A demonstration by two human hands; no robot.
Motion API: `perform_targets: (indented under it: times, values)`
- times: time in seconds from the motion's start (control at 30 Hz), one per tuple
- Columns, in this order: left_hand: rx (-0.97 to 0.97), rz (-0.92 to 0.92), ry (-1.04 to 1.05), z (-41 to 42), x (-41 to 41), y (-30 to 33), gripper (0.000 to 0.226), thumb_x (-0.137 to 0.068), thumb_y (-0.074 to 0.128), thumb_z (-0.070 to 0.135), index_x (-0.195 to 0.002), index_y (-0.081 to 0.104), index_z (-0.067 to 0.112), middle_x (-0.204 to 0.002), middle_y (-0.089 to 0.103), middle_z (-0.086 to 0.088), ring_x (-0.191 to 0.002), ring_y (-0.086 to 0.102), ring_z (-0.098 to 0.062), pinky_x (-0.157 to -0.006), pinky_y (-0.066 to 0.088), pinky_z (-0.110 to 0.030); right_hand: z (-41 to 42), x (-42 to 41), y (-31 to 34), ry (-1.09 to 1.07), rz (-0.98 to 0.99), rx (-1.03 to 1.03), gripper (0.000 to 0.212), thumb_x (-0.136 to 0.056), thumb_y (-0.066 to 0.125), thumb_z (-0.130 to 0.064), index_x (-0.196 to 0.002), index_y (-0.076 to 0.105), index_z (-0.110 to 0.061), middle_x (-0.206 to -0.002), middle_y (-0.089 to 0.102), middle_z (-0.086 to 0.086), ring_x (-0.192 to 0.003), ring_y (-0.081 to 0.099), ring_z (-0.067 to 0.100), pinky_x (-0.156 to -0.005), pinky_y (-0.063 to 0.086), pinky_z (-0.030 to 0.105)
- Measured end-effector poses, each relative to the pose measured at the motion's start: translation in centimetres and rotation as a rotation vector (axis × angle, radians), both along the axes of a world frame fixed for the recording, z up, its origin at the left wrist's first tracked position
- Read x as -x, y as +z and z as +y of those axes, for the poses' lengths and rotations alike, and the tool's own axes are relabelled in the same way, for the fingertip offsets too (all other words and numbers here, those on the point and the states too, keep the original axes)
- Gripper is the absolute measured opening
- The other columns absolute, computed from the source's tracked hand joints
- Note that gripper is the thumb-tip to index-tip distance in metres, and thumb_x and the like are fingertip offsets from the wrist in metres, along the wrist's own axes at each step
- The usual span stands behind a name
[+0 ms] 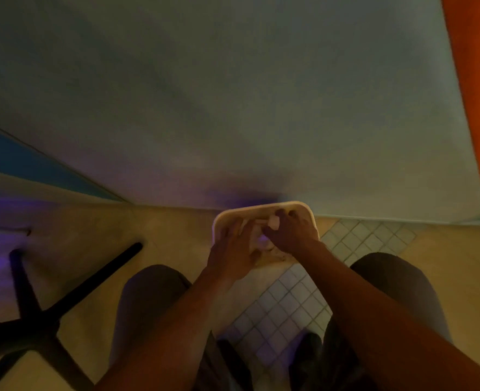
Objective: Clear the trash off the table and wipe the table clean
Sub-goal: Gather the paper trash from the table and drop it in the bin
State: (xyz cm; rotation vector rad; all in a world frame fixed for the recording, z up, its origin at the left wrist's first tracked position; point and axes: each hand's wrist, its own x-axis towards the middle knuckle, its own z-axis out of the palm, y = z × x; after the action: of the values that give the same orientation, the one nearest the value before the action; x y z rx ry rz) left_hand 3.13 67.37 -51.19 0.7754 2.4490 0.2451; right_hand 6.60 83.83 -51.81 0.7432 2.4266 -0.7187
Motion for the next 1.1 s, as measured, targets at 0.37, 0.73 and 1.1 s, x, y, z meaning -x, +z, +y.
perform_targets:
  times: [0.37,0.73,1.1]
  values:
    - [0.105,-0.113,0.016,-2.7,-3.3,18.4,0.073,-0.094,0.053,0.046,-0.155,0.016,0.028,-0.164,0.009,0.005,-0.146,0.022,-0.030,-0.104,0.044,-0.051,-2.7,-5.4,20.2,-0.010,-0.016,0.092,0.058,-0.094,0.053,-0.045,-0.147,0.038,-0.025,-0.147,0.044,0.013,-0.127,0.051,0.037,-0.097,0.045,0.043]
    - [-0.005,-0.063,0.105,-6.5,-5.1,41.3,0.067,-0.090,0.059,0.038,-0.148,0.028,0.028,-0.157,0.024,0.001,-0.137,0.034,-0.031,-0.096,0.049,-0.047,-6.5,-9.6,42.6,-0.024,0.046,0.142,0.065,-0.088,0.057,-0.047,-0.148,0.033,-0.034,-0.146,0.043,0.008,-0.123,0.053,0.035,-0.093,0.049,0.045]
    - [-0.137,0.019,0.252,-12.1,-6.8,55.7,0.072,-0.095,0.058,0.038,-0.156,0.021,0.027,-0.166,0.010,-0.001,-0.149,0.020,-0.028,-0.113,0.034,-0.041,-11.3,-7.6,56.6,0.110,0.237,0.140,0.067,-0.088,0.064,-0.042,-0.149,0.035,-0.033,-0.142,0.044,0.007,-0.126,0.054,0.032,-0.100,0.045,0.042]
